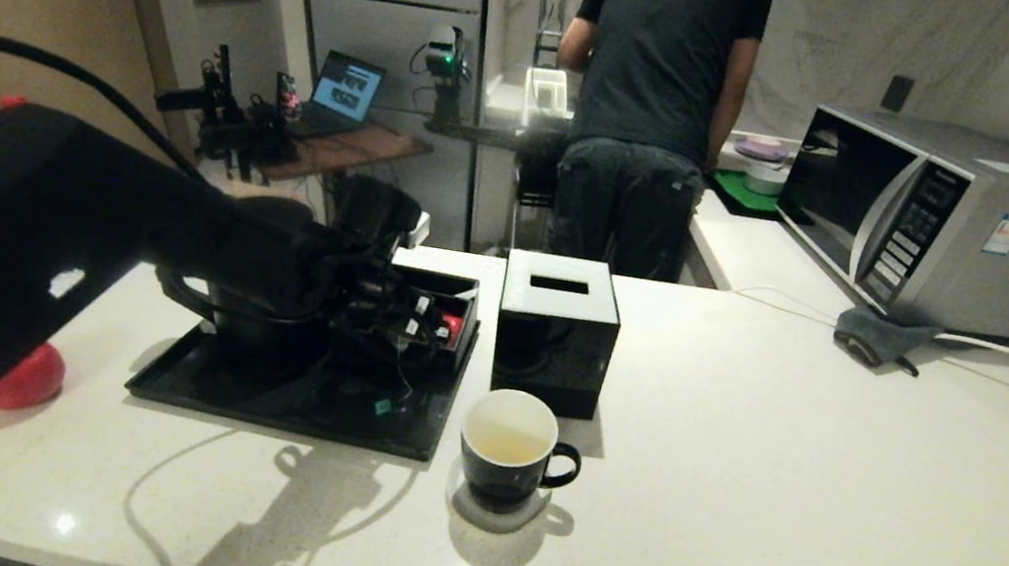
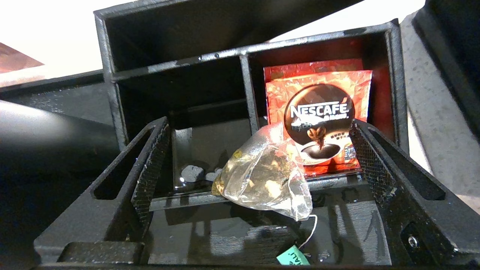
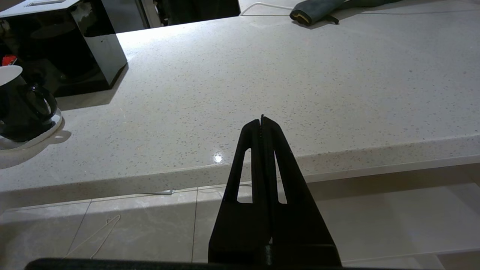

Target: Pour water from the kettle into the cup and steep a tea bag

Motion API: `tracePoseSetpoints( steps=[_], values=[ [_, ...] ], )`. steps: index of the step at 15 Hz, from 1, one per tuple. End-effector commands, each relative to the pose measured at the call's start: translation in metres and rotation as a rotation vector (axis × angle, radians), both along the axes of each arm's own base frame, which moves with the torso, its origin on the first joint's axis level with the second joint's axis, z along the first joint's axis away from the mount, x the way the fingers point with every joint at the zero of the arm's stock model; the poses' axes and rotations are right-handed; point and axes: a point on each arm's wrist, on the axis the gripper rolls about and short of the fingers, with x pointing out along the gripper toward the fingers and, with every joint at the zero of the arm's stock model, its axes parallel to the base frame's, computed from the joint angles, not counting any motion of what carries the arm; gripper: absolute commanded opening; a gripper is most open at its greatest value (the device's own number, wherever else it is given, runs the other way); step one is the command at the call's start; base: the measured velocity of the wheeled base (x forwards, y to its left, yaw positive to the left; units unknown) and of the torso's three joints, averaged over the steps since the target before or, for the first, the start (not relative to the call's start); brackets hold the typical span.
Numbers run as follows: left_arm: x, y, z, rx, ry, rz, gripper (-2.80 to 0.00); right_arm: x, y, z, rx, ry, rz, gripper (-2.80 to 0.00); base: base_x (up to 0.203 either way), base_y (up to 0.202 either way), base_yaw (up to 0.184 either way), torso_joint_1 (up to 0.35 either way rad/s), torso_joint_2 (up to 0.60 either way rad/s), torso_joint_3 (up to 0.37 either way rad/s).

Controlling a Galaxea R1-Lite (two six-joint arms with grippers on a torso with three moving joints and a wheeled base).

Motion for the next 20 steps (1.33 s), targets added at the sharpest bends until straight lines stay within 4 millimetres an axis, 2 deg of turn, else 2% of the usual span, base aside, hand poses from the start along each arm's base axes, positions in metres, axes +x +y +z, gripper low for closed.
tracePoseSetpoints(
  steps=[1,4,5,20],
  values=[
    [0.0007,-0.0002,-0.0024,0.002,0.004,0.002,0.0,0.0001,0.0,0.0001,0.0,0.001,-0.001,-2.8,0.0,0.0,0.0,0.0,0.0,0.0],
    [0.0012,0.0003,-0.0025,0.002,0.004,0.003,0.0,0.0001,0.0,0.0001,0.0,0.001,-0.001,-2.8,0.0,0.0,0.0,0.0,0.0,0.0],
    [0.0013,0.0003,-0.0031,0.002,0.005,0.003,-2.8,0.0001,0.0,0.0001,0.0,0.001,-0.001,-2.8,0.0,0.0,0.0,0.0,0.0,0.0],
    [0.0034,0.0032,-0.004,-0.017,0.008,0.03,-2.8,0.0001,0.0,0.0001,0.0,0.001,-0.001,-2.8,0.0,0.0,0.0,0.0,0.0,0.0]
  ],
)
